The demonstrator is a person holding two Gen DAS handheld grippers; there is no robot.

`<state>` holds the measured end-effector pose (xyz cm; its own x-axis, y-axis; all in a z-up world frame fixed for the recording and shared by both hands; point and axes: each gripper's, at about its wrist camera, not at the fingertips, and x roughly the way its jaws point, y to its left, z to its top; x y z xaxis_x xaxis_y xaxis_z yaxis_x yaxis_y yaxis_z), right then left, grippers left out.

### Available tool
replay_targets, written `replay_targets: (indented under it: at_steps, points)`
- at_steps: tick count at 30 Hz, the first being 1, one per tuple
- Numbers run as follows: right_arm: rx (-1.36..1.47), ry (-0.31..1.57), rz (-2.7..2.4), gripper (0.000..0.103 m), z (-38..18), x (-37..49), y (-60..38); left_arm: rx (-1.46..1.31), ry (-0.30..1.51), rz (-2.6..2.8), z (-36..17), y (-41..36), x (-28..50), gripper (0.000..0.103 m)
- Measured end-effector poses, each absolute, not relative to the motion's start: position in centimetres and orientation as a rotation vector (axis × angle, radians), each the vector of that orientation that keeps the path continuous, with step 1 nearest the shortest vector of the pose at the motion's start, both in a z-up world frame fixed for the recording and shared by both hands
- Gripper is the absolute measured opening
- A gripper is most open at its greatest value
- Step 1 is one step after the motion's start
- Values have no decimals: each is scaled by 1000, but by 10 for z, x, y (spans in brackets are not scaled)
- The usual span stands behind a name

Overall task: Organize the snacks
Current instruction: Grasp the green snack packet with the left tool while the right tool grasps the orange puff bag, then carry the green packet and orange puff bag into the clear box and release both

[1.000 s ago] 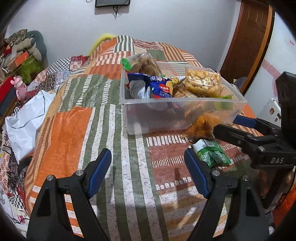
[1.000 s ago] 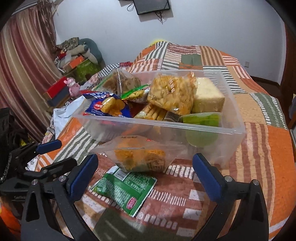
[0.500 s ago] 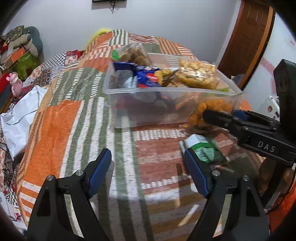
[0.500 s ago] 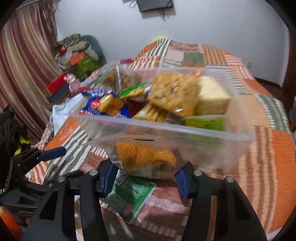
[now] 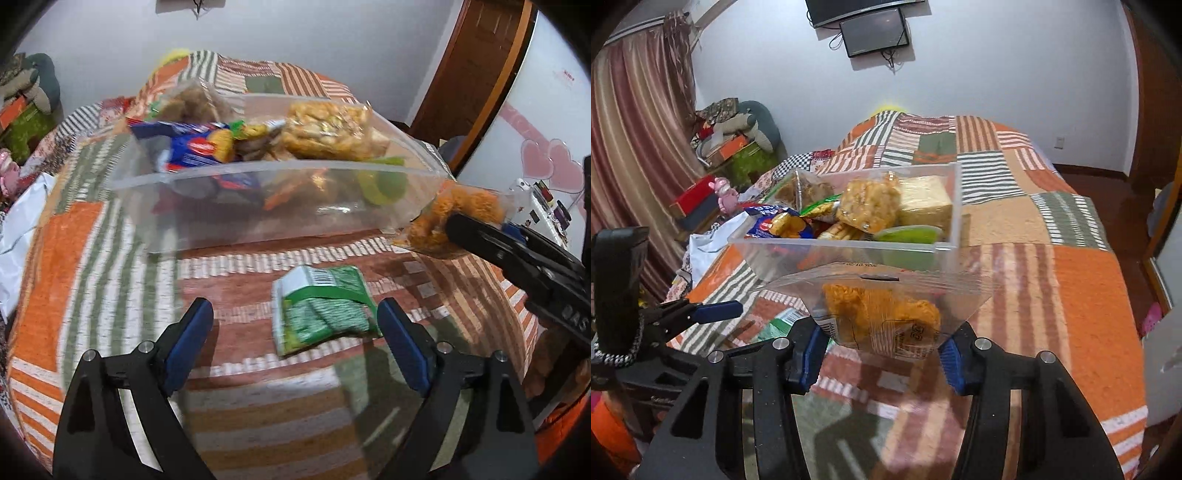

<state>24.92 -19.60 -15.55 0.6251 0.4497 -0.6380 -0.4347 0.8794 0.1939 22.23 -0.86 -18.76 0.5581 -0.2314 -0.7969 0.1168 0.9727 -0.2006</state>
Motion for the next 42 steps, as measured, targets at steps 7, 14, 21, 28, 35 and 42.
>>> replay_targets:
  at_steps: [7,14,21,28,35,42]
  points:
    - [58,701,513,49,-148,246,-208,-162,994,-193,-207,-27,243,91]
    - [77,703,522,49,-150,246,-209,-100,944,-227,-212,-40,237,75]
    - [61,693,526,49,-146,244,-206,-103,920,-241,-207,-45,224,50]
    - [71,671,518,49,-138,245,-207,-87,881,-225,-187,-30,207,46]
    - [71,638,518,49,-126,248,-203,-125,817,-218,-154,-12,205,46]
    - [80,598,517,49,-116,255,-200,-126,734,-191,-122,0,217,46]
